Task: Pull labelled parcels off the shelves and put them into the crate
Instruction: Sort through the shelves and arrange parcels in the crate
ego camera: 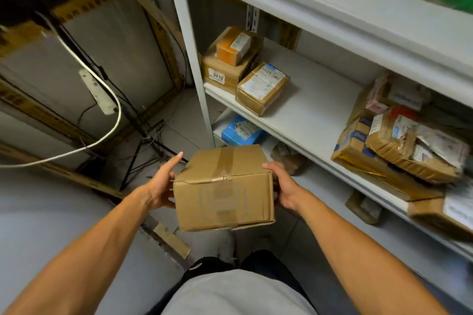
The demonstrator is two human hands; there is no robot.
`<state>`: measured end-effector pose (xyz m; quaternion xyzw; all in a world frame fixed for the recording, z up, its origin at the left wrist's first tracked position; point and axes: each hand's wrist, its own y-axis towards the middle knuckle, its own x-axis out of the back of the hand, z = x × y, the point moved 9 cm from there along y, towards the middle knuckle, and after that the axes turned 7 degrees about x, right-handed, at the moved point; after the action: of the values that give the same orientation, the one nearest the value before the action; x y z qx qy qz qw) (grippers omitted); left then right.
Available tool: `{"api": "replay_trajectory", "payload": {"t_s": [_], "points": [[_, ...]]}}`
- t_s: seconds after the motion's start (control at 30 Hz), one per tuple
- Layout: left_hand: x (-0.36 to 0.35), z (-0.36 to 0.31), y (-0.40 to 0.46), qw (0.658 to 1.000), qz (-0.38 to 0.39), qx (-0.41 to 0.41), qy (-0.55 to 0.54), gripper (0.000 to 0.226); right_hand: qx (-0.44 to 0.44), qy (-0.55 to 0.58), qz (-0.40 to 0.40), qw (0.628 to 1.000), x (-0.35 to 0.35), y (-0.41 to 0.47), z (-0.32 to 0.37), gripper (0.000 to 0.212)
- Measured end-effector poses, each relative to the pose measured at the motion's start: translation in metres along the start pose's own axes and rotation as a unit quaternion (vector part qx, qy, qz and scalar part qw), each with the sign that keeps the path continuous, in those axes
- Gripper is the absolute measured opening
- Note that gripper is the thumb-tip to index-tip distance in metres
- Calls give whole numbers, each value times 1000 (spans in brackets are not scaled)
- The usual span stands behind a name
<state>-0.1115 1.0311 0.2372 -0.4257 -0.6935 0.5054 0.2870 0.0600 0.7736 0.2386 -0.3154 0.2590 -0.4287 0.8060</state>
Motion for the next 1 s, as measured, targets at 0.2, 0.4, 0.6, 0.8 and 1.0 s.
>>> {"api": "replay_trajectory", "payload": {"t_s": [0.2, 0.4, 0.6, 0.8, 1.0], "points": [[11, -1, -10, 998, -44, -15, 42, 41, -11, -48, 77, 996, -12, -2, -16, 80], [19, 19, -7, 992, -45, -15, 117, 52, 0, -121, 99, 988, -7, -4, -23, 81], [9, 5, -24, 979, -79, -121, 141, 46, -7, -141, 31, 989, 2, 6, -29, 90], [-15, -39, -65, 901, -124, -317, 268, 35, -53, -50, 36, 997, 0, 20, -47, 96], [-24, -34, -86, 862, -154, -373, 306, 55, -47, -21, 39, 998, -6, 23, -42, 76]]}}
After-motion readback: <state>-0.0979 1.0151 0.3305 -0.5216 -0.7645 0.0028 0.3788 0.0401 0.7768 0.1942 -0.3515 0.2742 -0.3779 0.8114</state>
